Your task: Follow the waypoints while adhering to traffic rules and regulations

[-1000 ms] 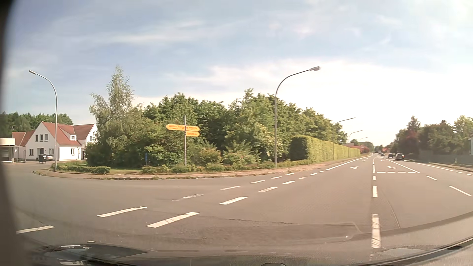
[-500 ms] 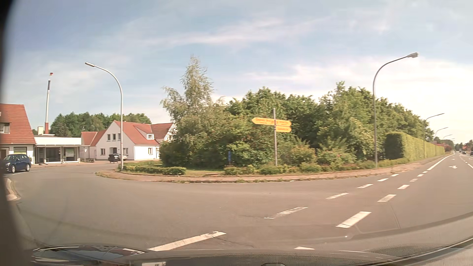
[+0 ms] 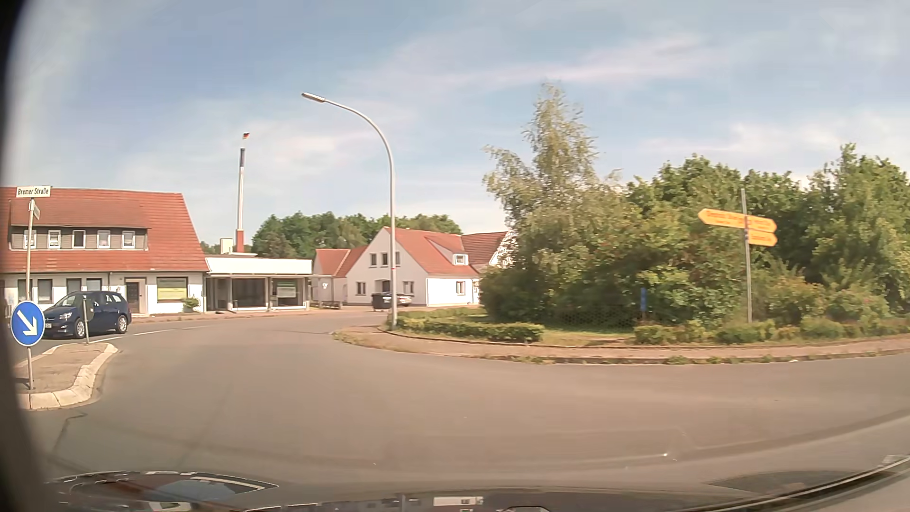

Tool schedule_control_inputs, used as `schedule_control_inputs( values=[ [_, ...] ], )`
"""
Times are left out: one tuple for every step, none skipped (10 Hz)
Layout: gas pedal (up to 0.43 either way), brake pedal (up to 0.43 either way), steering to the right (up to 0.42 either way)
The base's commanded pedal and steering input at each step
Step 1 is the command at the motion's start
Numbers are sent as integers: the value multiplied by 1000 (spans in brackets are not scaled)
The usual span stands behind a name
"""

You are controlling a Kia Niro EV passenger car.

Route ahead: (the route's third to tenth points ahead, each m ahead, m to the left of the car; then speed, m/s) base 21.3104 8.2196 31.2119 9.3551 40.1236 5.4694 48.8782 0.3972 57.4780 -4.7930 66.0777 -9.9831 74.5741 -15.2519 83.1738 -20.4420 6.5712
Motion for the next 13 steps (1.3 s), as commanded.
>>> schedule_control_inputs(
  values=[
    [197,0,-368],
    [197,0,-347],
    [197,0,-323],
    [197,0,-306],
    [189,0,-295],
    [189,0,-286],
    [189,0,-272],
    [189,0,-250],
    [189,0,-204],
    [177,0,-149],
    [169,0,-112],
    [169,0,-66],
    [169,0,-44]
  ],
)
